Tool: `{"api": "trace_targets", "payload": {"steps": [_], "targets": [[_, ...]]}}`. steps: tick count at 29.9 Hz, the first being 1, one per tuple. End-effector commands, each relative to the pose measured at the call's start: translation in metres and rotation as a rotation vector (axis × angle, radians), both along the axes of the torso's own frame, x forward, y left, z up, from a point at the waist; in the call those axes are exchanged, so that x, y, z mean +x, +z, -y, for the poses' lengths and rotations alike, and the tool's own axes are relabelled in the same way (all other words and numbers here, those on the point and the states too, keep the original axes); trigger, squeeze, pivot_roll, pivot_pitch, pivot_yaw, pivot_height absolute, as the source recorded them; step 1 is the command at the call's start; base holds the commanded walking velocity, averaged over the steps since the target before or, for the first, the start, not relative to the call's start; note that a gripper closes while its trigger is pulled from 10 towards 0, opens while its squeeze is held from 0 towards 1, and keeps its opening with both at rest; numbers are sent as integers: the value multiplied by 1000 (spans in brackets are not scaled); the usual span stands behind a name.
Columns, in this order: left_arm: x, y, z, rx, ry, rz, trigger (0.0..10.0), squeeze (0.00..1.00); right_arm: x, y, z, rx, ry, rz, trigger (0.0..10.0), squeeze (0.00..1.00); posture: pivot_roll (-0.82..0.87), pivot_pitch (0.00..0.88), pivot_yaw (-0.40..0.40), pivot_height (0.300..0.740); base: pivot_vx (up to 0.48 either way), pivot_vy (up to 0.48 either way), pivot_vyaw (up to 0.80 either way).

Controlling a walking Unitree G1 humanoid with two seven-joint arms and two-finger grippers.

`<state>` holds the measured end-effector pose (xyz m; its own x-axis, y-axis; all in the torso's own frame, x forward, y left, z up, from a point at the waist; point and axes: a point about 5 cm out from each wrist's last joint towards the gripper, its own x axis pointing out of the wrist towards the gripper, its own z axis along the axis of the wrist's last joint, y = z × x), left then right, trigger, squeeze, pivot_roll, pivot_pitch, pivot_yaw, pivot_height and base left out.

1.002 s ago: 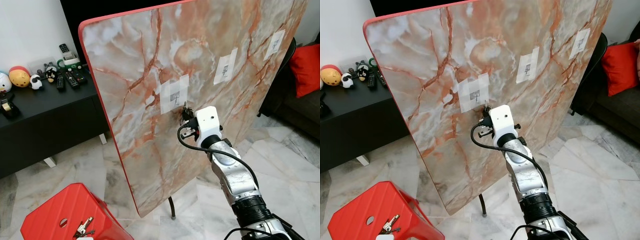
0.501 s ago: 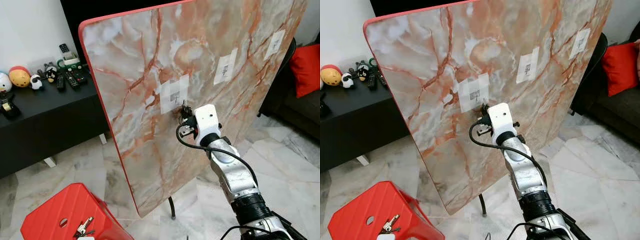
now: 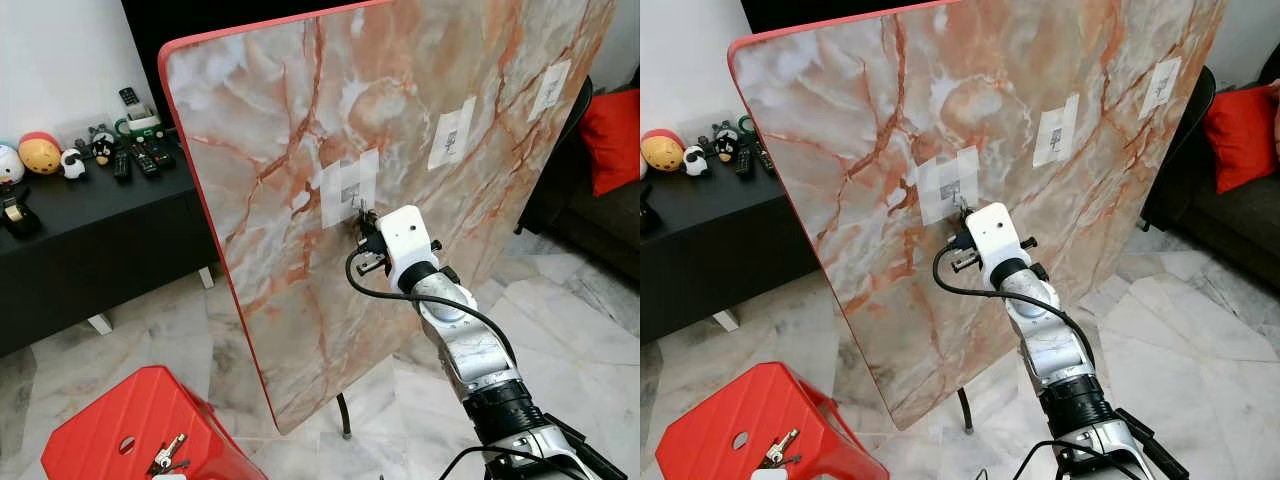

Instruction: Hang keys on a hook

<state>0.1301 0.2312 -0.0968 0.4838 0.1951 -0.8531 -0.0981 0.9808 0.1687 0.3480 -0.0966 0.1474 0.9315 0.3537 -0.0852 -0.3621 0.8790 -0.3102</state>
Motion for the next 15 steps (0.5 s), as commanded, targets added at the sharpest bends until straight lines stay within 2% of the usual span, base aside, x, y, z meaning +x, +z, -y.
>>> {"api": "trace_targets", "payload": {"steps": [1, 3, 15], "targets": [[-6, -2, -1, 5, -8, -30, 10000, 0, 1, 2, -2, -33, 16, -7, 10000, 0, 51, 0, -34, 740, 0, 0, 0], [-6, -2, -1, 5, -7, -31, 10000, 0, 0, -1, -2, -60, 26, -21, 10000, 0, 49, 0, -34, 740, 0, 0, 0], [-8, -3, 0, 3, -6, -38, 10000, 0, 2, 2, -2, -71, 28, -13, 10000, 0, 51, 0, -35, 740, 0, 0, 0]]}}
